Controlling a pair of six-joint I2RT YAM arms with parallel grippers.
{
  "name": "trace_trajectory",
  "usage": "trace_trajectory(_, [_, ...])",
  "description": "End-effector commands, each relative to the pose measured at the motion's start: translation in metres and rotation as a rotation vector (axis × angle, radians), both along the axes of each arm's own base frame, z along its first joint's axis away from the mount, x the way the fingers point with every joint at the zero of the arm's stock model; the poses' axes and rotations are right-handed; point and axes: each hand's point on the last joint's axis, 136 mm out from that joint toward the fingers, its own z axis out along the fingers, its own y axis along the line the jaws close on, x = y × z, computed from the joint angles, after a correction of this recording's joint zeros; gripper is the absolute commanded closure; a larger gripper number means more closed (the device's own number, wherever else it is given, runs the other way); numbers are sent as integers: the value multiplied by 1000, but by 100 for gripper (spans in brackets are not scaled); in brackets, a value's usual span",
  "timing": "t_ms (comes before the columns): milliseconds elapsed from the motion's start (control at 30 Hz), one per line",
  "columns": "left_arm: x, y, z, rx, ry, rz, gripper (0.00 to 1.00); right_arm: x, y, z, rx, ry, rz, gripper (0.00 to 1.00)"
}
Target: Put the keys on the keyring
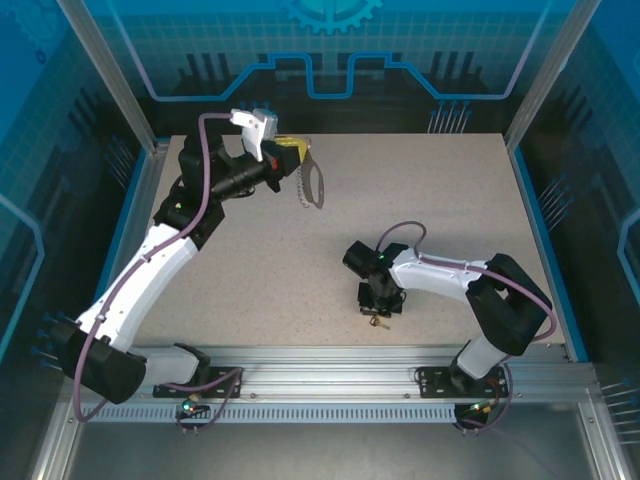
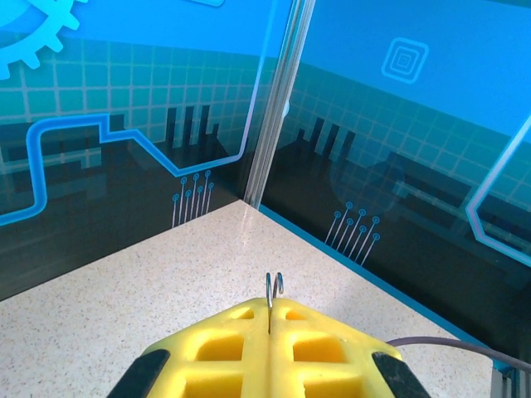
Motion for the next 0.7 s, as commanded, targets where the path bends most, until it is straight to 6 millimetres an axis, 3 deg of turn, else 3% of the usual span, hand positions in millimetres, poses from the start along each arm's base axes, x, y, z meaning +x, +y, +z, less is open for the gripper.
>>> trace_trajectory(0, [-15,1,23,-33,-68,-18,100,-9,-1,-6,-15,23,13,82])
trace_trajectory(133, [-16,2,23,-34,-69,-16,100,-10,-3,-8,-18,24,13,84])
trace_trajectory(300, [-17,2,22,-33,-65,-19,100,-9,-3,-5,-15,13,12,100])
trace_trajectory(400, [-17,1,20,-32,-61,-21,100,-5,-4,5,-9,-15,19,100])
trace_trajectory(533, [-18,1,23,-33,-60,-25,100,13,-2,40,63,-99,31,100])
trace_trajectory(667, [-18,0,25,-35,-51,-29,100,48,5,101,253,-273,64,100])
